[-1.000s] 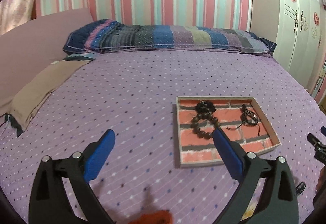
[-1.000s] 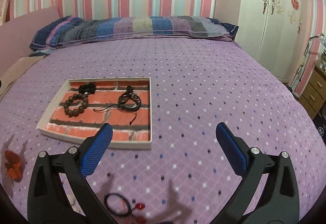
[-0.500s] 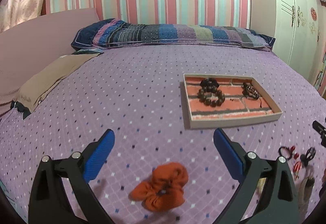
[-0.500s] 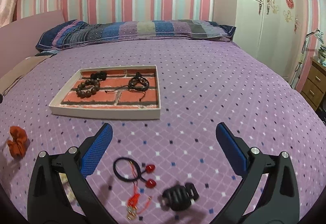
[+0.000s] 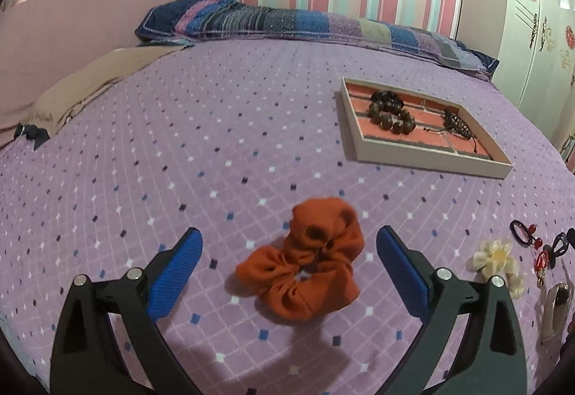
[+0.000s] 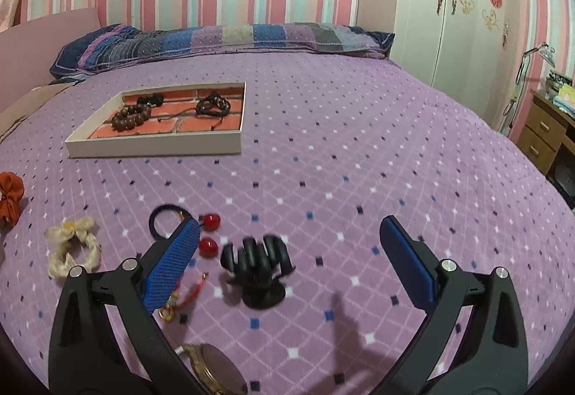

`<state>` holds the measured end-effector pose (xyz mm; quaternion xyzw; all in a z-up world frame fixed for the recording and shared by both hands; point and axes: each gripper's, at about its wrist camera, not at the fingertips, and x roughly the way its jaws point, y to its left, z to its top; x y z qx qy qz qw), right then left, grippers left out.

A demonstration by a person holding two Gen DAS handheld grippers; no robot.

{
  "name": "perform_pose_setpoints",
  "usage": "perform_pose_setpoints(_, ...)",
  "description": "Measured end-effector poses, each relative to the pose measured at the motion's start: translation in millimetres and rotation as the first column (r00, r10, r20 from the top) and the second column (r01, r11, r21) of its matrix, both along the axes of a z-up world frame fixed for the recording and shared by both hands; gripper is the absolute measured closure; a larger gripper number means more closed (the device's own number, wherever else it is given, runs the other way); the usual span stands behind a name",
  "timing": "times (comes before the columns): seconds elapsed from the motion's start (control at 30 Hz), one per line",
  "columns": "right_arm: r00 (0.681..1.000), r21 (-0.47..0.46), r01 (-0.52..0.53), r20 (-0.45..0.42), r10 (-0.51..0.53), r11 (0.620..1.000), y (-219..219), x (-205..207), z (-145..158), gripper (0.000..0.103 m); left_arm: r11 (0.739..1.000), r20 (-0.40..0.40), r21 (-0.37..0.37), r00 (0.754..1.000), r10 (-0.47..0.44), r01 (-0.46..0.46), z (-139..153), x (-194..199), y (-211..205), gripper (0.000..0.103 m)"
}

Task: Organize jewelry
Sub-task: 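Move the left gripper toward the orange scrunchie while the right approaches the black claw clip, then grasp the orange scrunchie with the left gripper while the right grasps the black claw clip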

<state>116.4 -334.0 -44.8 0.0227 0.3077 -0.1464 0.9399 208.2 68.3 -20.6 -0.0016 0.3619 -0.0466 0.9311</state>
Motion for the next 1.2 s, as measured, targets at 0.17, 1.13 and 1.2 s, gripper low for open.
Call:
perform_pose_setpoints(0.17,1.0,0.0,0.003,-0.013,-0.003,1.0,0,-2,-10,0.008,1.0,-0.023,-0.019,1.0,0.009,-0.009,-10,1,5,0.008)
perform_pose_setpoints(1.13,0.999,-0.003,-0.017,-0.052,0.017,1.0,-2,8,-26,0.018,0.998,-0.092,-0.056,0.996,-0.018,0.013,-43,15,6,0.008)
perform_pose_setpoints(1.2,0.998,-0.003,-0.023,-0.053,0.023,1.0,-1,8,-26,0.022,0.998,-0.095,-0.06,0.995,-0.024,0.018,-44,16,6,0.009)
